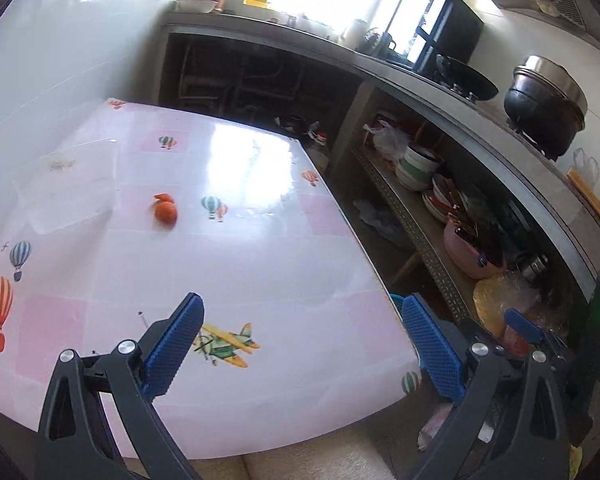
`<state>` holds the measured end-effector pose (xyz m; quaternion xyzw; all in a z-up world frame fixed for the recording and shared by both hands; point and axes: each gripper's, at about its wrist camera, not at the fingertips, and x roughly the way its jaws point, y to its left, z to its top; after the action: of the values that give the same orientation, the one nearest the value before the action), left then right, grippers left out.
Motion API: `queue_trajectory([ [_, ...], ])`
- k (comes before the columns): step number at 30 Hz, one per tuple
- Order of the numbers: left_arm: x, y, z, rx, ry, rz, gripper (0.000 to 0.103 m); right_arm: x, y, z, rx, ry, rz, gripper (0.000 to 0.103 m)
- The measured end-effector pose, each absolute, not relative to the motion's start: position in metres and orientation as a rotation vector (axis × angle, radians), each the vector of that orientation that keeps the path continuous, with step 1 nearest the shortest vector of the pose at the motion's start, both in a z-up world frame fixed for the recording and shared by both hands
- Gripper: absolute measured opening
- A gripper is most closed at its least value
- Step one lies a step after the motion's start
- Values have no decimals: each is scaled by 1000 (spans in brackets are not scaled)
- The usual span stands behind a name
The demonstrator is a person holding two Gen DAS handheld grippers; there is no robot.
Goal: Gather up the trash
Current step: 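Bring both open tools back over the table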
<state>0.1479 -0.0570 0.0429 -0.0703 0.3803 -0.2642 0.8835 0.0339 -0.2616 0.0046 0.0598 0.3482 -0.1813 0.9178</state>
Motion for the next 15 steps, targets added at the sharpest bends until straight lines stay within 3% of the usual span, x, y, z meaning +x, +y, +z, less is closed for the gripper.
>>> queue_trajectory([
  [6,145,-16,43,-192,752,-449,97,44,-222,19,31,651,-385,95],
  [15,139,36,34,-252,745,-386,97,67,-188,7,47,705,-306,95],
])
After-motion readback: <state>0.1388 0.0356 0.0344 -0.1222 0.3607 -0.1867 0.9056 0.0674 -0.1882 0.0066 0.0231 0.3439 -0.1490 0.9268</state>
